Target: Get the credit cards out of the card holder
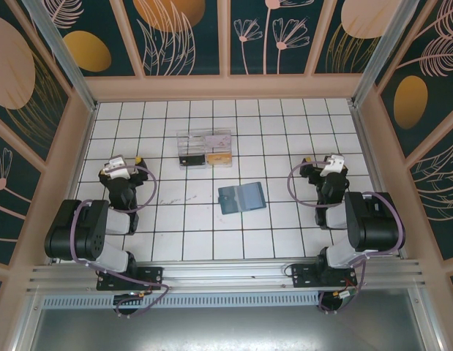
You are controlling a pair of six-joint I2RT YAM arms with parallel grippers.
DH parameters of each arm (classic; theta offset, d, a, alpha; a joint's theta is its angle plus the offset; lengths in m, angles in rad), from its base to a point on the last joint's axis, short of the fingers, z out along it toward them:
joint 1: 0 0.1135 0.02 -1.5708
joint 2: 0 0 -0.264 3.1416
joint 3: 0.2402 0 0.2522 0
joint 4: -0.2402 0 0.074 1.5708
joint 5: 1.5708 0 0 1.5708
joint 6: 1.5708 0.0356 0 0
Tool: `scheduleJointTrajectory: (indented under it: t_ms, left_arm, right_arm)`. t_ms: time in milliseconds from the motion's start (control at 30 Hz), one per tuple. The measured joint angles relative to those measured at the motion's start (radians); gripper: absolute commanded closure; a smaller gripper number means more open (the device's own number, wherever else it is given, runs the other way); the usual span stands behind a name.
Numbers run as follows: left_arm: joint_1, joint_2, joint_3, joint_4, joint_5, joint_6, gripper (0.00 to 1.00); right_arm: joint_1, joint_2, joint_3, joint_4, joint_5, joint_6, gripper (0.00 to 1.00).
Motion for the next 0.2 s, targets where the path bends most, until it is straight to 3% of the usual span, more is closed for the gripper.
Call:
scheduleJointTrajectory:
  t_ms: [200]
  left_arm:
    - [0.000,0.000,0.017,-0.003,0.060,0.025,0.01]
  right_arm:
    - [0.000,0.000,0.000,0.000,-0.008,0.000,0.01]
